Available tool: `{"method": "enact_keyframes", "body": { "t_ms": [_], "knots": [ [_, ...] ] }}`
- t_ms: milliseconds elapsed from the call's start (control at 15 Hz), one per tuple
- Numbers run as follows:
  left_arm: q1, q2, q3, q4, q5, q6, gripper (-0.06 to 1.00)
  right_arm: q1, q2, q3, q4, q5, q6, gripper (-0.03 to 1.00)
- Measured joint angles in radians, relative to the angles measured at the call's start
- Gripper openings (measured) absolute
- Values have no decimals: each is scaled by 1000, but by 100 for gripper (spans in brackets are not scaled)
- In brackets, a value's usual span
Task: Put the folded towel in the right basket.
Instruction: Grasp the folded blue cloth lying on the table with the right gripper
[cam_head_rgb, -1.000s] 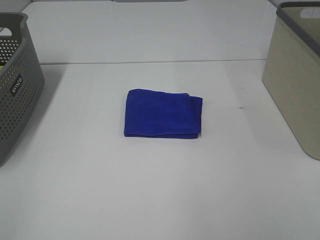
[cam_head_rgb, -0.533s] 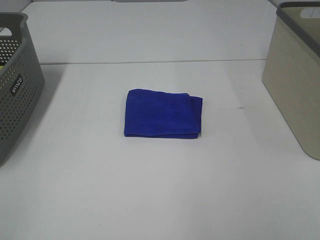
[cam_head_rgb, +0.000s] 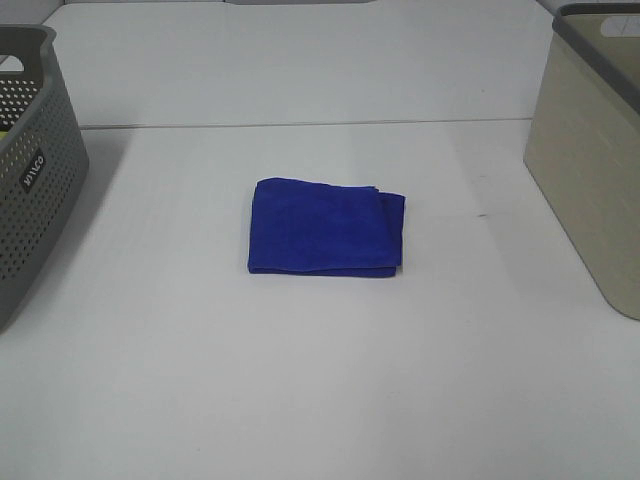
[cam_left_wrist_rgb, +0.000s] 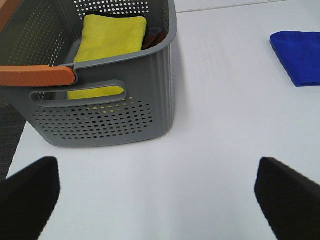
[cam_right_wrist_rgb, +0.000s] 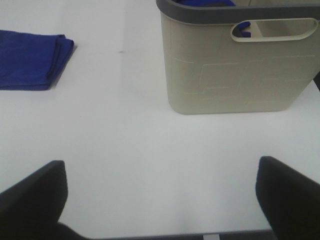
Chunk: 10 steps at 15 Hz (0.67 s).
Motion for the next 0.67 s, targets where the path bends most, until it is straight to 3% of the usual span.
{"method": "enact_keyframes", "body": {
  "t_ms": [200, 267, 667],
  "knots": [
    [0, 0, 0, 0, 0, 0, 99, 0, 469, -309, 19, 91, 76, 98],
    [0, 0, 0, 0, 0, 0, 99, 0, 763, -560, 30, 133, 82, 98],
    [0, 0, 0, 0, 0, 0, 99, 0, 1282, -1020, 37, 133, 51, 98]
  ]
}}
